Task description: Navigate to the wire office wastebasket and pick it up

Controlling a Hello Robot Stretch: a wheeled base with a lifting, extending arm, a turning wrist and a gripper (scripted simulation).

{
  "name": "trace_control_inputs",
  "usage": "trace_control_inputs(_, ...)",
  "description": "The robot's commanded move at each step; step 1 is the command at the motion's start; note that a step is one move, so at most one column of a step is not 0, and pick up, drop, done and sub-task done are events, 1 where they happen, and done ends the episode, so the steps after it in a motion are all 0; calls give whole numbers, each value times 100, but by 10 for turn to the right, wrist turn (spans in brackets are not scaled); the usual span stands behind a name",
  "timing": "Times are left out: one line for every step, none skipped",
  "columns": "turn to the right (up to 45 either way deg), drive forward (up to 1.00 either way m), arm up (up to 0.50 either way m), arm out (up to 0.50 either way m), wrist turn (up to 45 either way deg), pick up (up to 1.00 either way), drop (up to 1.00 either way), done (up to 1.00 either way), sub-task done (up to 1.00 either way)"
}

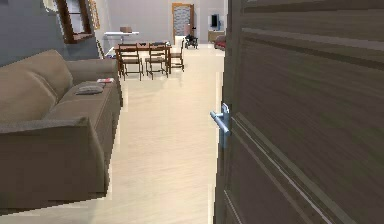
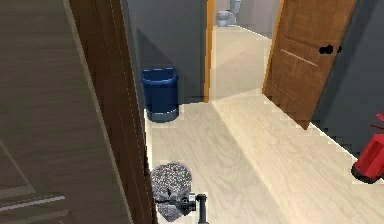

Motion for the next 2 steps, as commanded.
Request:
trace_control_inputs(0, 0, 0, 0, 150, 0, 0, 0, 0)
trace_control_inputs(0, 0, 0, 0, 0, 100, 0, 0, 0)
